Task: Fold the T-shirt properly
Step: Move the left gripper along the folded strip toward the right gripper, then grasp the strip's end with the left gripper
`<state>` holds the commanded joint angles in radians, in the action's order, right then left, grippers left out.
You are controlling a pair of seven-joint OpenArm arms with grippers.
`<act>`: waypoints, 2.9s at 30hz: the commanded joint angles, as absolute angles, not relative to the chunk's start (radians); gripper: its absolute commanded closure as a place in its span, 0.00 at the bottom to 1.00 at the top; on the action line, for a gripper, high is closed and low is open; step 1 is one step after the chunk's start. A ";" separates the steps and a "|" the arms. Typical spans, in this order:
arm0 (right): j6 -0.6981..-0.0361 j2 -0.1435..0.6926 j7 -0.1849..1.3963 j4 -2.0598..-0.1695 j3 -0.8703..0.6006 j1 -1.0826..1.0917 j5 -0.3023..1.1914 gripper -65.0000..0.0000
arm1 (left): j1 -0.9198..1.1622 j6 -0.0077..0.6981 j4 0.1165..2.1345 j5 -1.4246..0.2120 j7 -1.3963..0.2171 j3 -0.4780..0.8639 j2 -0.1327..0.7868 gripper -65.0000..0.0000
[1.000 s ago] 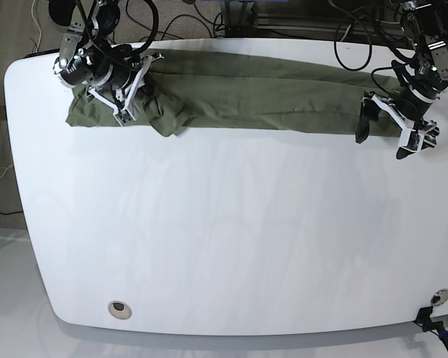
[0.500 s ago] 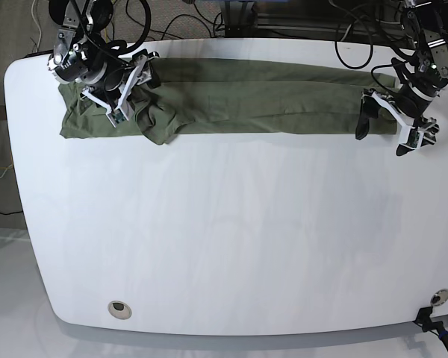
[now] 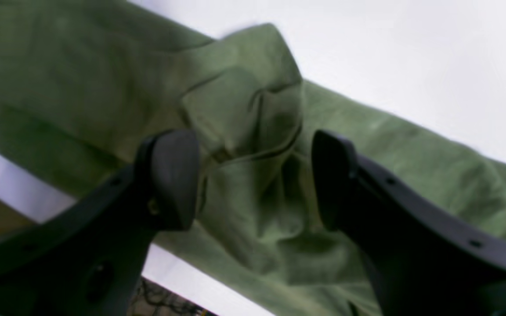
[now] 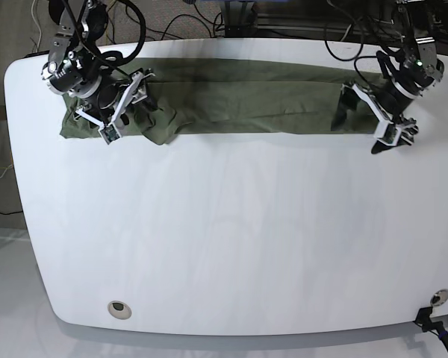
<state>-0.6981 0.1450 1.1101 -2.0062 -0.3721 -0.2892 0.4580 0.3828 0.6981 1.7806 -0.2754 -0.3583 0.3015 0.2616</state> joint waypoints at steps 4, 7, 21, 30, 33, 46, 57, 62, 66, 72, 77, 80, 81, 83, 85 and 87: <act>-0.698 0.157 1.089 -2.006 -0.375 -0.303 0.458 0.68 | 0.395 0.698 1.781 -0.272 -0.358 0.286 0.232 0.18; -0.698 0.157 1.089 -2.005 -0.377 -0.303 0.458 1.00 | 0.395 0.698 1.781 -0.272 -0.358 0.286 0.228 0.62; -0.698 0.182 0.984 -1.831 -0.377 -0.329 0.456 1.00 | 0.424 0.698 1.770 -0.271 -0.358 0.222 0.226 1.00; -0.698 0.199 0.934 -1.695 -0.375 -0.328 0.456 1.00 | 0.412 0.698 1.618 -0.271 -0.352 0.223 0.231 1.00; -0.698 0.199 0.932 -1.681 -0.375 -0.323 0.456 1.00 | 0.381 0.698 1.577 -0.271 -0.352 0.225 0.232 1.00; -0.698 0.200 0.905 -1.526 -0.374 -0.200 0.456 1.00 | 0.245 0.698 1.448 -0.271 -0.354 0.225 0.252 1.00; -0.698 0.200 0.905 -1.526 -0.372 -0.163 0.456 1.00 | 0.232 0.698 1.488 -0.275 -0.354 0.268 0.282 1.00; -0.698 0.197 0.905 -1.526 -0.372 -0.165 0.456 1.00 | 0.231 0.698 1.557 -0.275 -0.358 0.383 0.283 1.00; -0.698 0.194 0.905 -1.526 -0.372 -0.165 0.456 1.00 | 0.214 0.698 1.563 -0.275 -0.360 0.423 0.303 1.00; -0.698 0.193 0.905 -1.526 -0.371 -0.165 0.456 1.00 | 0.237 0.698 1.555 -0.412 -0.401 0.475 0.354 0.48; -0.698 0.193 0.905 -1.526 -0.371 -0.165 0.456 1.00 | 0.234 0.698 1.557 -0.556 -0.602 0.624 0.357 0.21; -0.698 0.193 0.905 -1.526 -0.371 -0.165 0.456 1.00 | 0.234 0.698 1.546 -0.610 -0.697 0.679 0.380 0.21; -0.698 0.193 0.905 -1.526 -0.371 -0.165 0.456 1.00 | 0.234 0.698 1.531 -0.611 -0.731 0.690 0.380 0.21; -0.698 0.191 0.905 -1.526 -0.371 -0.165 0.456 1.00 | 0.228 0.698 1.491 -0.610 -0.776 0.690 0.381 0.21; -0.698 0.191 0.905 -1.526 -0.371 -0.165 0.456 1.00 | 0.200 0.698 1.451 -0.608 -0.797 0.691 0.381 0.21; -0.698 0.191 0.905 -1.526 -0.371 -0.165 0.456 1.00 | 0.191 0.698 1.400 -0.608 -0.816 0.690 0.381 0.21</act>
<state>-0.6981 0.1910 0.9045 -1.5259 -0.3705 -0.1649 0.4565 0.1910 0.6981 1.4001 -0.6084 -0.8155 0.6897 0.3813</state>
